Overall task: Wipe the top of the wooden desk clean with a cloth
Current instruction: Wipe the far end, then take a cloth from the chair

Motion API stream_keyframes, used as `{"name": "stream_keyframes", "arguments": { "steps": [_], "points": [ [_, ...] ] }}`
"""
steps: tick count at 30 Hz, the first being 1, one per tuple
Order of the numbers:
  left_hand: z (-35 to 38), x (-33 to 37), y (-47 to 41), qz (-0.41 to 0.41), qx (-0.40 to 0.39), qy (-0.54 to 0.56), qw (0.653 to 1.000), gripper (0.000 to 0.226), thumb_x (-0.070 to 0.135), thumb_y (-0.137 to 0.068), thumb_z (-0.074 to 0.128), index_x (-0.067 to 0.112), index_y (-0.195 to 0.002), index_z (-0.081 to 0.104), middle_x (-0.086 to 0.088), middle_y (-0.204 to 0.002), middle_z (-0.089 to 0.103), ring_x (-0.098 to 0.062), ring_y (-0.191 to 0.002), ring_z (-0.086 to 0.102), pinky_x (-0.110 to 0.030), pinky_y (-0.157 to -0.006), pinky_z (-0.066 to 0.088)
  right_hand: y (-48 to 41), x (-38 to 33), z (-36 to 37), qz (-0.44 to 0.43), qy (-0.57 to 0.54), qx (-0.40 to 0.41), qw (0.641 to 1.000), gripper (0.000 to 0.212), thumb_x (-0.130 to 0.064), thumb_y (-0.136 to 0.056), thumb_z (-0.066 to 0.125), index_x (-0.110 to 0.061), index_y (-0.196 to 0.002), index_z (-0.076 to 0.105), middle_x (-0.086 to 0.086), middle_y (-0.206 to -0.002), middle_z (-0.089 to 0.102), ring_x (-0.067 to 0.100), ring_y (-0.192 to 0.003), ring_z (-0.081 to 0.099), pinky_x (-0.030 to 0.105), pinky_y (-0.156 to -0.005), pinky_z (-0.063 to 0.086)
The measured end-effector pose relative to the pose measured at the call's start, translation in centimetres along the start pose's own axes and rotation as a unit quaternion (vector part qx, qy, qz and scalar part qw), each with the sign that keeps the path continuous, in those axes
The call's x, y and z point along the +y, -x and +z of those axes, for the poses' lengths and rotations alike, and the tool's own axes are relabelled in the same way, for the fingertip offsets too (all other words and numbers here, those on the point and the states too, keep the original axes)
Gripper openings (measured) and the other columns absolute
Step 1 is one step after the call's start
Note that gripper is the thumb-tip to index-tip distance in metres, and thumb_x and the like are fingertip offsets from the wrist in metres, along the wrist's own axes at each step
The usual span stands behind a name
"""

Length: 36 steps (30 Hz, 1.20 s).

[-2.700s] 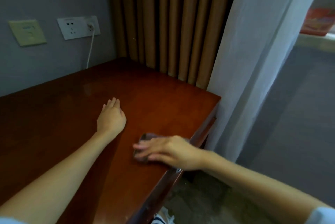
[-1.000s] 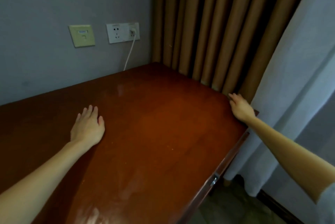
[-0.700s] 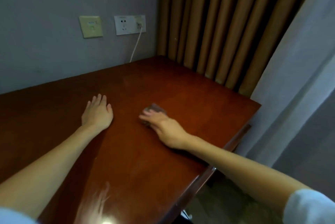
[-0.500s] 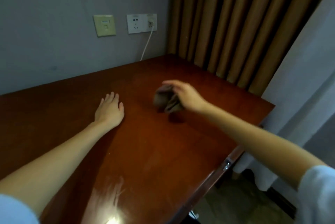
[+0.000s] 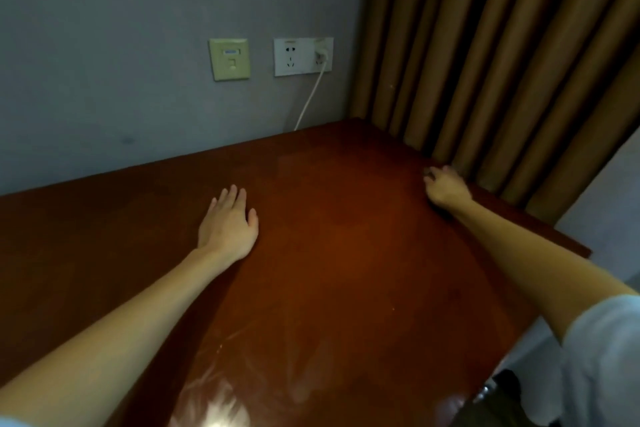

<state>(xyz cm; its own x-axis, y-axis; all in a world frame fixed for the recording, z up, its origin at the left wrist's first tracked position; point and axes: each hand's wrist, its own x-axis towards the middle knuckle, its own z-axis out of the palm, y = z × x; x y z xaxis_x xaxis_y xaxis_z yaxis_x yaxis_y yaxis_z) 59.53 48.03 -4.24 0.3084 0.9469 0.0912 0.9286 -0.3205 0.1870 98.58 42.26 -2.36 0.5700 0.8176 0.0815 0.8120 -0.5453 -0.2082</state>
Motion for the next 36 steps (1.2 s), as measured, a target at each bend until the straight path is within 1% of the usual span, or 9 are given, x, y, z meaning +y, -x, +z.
{"name": "stream_keyframes", "arguments": {
  "steps": [7,11,13,17,21,23,26,31,36],
  "points": [
    [-0.1,0.0,-0.3,0.002,-0.006,0.006,1.000,0.054,0.031,-0.104,0.019,0.009,-0.153,0.010,-0.007,-0.161,0.004,-0.018,-0.148,0.003,-0.031,-0.120,0.002,10.6,-17.1,3.5,-0.363,-0.053,-0.087,0.926,0.042,-0.024,-0.102,0.035,-0.019,-0.144,0.037,0.009,-0.157,0.023,0.021,-0.146,0.016,0.031,-0.117,0.009],
    [-0.2,-0.5,0.0,0.014,0.004,0.023,1.000,0.051,0.021,-0.104,0.021,0.006,-0.152,0.012,-0.008,-0.160,0.007,-0.018,-0.148,0.005,-0.031,-0.121,0.003,15.2,-19.6,3.0,-0.443,-0.100,-0.139,0.880,0.045,-0.021,-0.103,0.033,-0.013,-0.147,0.032,0.009,-0.154,0.030,0.021,-0.143,0.026,0.036,-0.117,0.022],
    [-0.2,-0.6,0.0,0.014,0.004,0.029,0.999,0.051,0.020,-0.104,0.022,0.007,-0.152,0.012,-0.008,-0.160,0.007,-0.018,-0.148,0.005,-0.031,-0.121,0.004,13.4,-17.8,0.8,-0.419,-0.183,-0.144,0.878,0.038,-0.018,-0.104,0.030,-0.012,-0.138,0.045,0.008,-0.143,0.048,0.021,-0.131,0.046,0.034,-0.108,0.037],
    [-0.2,-0.5,-0.7,0.015,0.002,0.027,1.000,0.051,0.021,-0.104,0.021,0.008,-0.152,0.011,-0.008,-0.160,0.005,-0.018,-0.148,0.004,-0.030,-0.120,0.003,5.7,-10.3,-4.2,-0.251,-0.296,0.055,0.920,0.035,-0.012,-0.103,0.030,-0.010,-0.123,0.059,0.008,-0.123,0.061,0.022,-0.116,0.057,0.031,-0.103,0.039],
    [0.0,-0.5,-2.0,0.005,0.000,0.011,1.000,0.052,0.024,-0.104,0.019,0.008,-0.152,0.010,-0.008,-0.161,0.004,-0.018,-0.148,0.003,-0.031,-0.120,0.002,-0.2,-0.3,-4.7,-0.004,-0.207,0.051,0.977,0.039,-0.030,-0.103,0.029,-0.013,-0.132,0.049,0.010,-0.122,0.061,0.027,-0.105,0.061,0.040,-0.092,0.048],
    [0.1,-0.4,-2.7,0.003,0.000,0.007,1.000,0.052,0.025,-0.104,0.018,0.008,-0.152,0.009,-0.007,-0.161,0.003,-0.018,-0.148,0.003,-0.031,-0.120,0.002,-1.1,2.2,-2.5,0.037,-0.106,-0.013,0.994,0.041,-0.026,-0.104,0.028,-0.007,-0.135,0.046,0.017,-0.136,0.049,0.032,-0.122,0.049,0.040,-0.101,0.039],
    [0.3,-0.2,-3.2,0.004,0.003,0.006,1.000,0.052,0.026,-0.104,0.017,0.008,-0.152,0.008,-0.007,-0.161,0.002,-0.017,-0.148,0.002,-0.031,-0.120,0.001,-2.4,1.4,0.4,0.037,-0.070,0.049,0.996,0.040,-0.024,-0.101,0.030,-0.012,-0.136,0.047,0.015,-0.142,0.044,0.032,-0.132,0.037,0.040,-0.109,0.032],
    [0.3,0.0,-3.3,0.000,0.000,0.007,1.000,0.052,0.026,-0.104,0.016,0.008,-0.153,0.007,-0.006,-0.161,0.001,-0.017,-0.148,0.001,-0.030,-0.121,0.002,-0.8,-10.7,2.7,-0.185,-0.070,-0.024,0.980,0.041,-0.022,-0.101,0.037,-0.015,-0.141,0.041,0.011,-0.151,0.034,0.025,-0.141,0.027,0.033,-0.115,0.019],
    [0.0,-0.1,-3.1,-0.007,0.010,0.032,0.999,0.052,0.020,-0.104,0.021,0.006,-0.153,0.009,-0.007,-0.161,0.004,-0.016,-0.148,0.002,-0.030,-0.121,0.002,7.2,-22.1,4.6,-0.438,-0.086,-0.129,0.886,0.048,-0.014,-0.100,0.039,-0.017,-0.147,0.030,0.005,-0.157,0.023,0.018,-0.146,0.018,0.031,-0.118,0.012]
  ]
}}
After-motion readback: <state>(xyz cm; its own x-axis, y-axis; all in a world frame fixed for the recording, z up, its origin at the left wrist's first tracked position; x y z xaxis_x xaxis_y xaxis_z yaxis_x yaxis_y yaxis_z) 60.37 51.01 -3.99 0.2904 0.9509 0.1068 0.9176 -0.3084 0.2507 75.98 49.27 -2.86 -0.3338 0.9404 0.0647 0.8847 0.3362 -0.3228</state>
